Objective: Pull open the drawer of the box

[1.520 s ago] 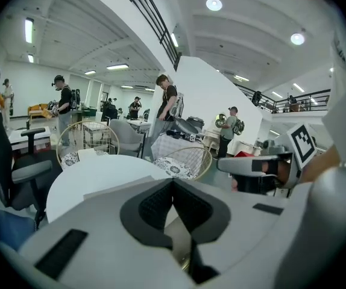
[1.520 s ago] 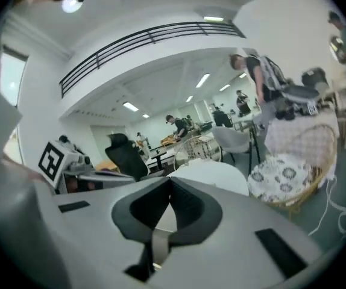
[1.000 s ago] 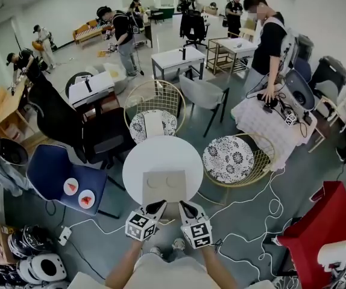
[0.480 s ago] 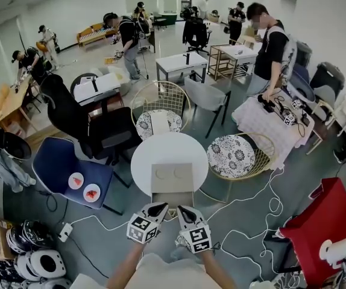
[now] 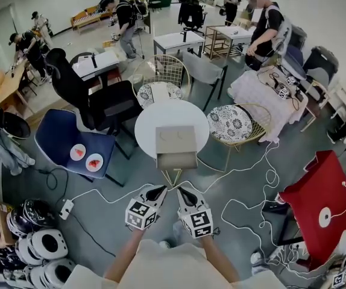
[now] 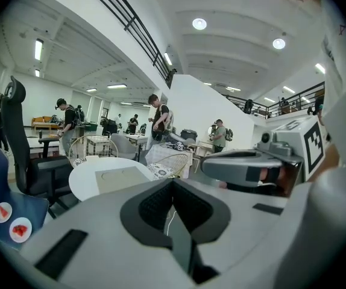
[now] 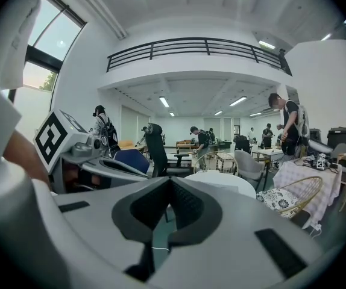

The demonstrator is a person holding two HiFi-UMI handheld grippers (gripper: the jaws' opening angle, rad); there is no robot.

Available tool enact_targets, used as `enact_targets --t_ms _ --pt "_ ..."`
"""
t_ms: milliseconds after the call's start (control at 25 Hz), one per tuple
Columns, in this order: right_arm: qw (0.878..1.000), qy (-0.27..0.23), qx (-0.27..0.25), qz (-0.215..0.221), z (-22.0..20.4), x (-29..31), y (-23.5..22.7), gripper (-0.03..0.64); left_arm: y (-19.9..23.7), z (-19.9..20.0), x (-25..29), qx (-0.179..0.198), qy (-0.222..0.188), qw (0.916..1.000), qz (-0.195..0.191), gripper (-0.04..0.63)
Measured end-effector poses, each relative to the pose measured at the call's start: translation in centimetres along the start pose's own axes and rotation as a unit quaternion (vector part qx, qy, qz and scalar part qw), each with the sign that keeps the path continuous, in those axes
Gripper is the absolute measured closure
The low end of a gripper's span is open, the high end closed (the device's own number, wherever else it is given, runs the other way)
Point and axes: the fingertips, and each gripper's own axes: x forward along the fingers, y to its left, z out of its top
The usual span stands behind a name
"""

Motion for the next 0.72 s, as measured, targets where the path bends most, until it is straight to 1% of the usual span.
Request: enact_targets --t_ms 160,360,720 --pt "1.0 0.006 0.0 -0.002 -0.9 -3.0 2.4 0.601 -2.9 -1.5 -2.4 -0.005 -0.001 1.0 -0.005 0.584" --pt "1.0 0.006 -0.002 -0.003 -1.6 -5.5 4.2 0.601 -5.3 -2.9 -4.0 -0.008 -0.002 0.9999 -0.009 0.583" --pt "1.0 0.001 -0.002 -0.01 -2.2 -7.6 5.2 0.601 -7.3 -3.8 -5.2 -0.007 -0.005 0.9999 -0.01 0.583"
